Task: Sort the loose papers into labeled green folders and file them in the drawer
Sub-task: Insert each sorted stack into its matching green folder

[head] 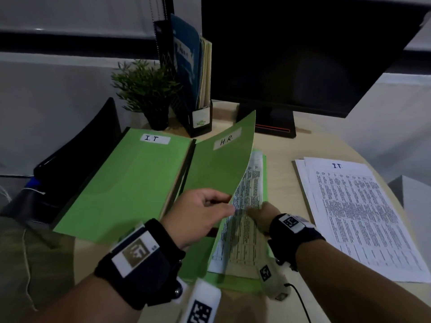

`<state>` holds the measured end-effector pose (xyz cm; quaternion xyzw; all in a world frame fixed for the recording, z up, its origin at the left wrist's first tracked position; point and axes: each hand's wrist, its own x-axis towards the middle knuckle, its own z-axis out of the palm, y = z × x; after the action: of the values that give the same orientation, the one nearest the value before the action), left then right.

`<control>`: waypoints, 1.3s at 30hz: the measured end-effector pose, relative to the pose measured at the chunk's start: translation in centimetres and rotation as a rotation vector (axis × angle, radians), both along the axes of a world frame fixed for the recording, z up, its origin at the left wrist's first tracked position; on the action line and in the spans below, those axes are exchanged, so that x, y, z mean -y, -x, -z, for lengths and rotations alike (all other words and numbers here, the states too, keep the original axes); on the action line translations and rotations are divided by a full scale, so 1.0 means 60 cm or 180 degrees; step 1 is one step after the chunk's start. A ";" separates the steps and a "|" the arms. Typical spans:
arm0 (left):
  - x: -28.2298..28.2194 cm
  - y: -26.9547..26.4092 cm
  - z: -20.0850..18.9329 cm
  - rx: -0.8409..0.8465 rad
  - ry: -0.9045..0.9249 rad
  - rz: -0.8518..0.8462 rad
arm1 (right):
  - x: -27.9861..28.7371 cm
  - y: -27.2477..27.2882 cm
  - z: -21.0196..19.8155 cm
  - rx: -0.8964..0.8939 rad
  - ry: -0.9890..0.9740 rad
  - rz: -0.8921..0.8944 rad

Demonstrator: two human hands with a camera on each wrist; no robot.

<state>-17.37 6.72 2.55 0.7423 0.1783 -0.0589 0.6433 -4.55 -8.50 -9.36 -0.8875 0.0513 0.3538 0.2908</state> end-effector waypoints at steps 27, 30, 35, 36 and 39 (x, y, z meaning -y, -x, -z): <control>-0.102 -0.033 0.194 -0.1785 -0.2633 0.0279 | 0.127 0.100 -0.004 0.0292 -0.0571 -0.0424; -0.088 -0.027 0.198 -0.1643 -0.2636 0.0399 | 0.136 0.094 -0.003 0.0219 -0.0594 -0.0066; -0.087 -0.022 0.193 -0.1538 -0.2624 0.0425 | 0.131 0.098 -0.001 0.0463 0.0106 -0.0135; -0.089 -0.023 0.193 -0.1530 -0.2591 0.0427 | 0.129 0.098 -0.005 0.0555 0.0251 -0.0192; -0.093 -0.025 0.194 -0.1539 -0.2555 0.0431 | 0.119 0.092 -0.018 0.0693 0.0503 -0.0034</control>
<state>-15.89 12.31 -9.12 0.9072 0.2828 -0.1982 0.2402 -10.05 -15.67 -8.29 -0.9410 0.0424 0.2518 0.2220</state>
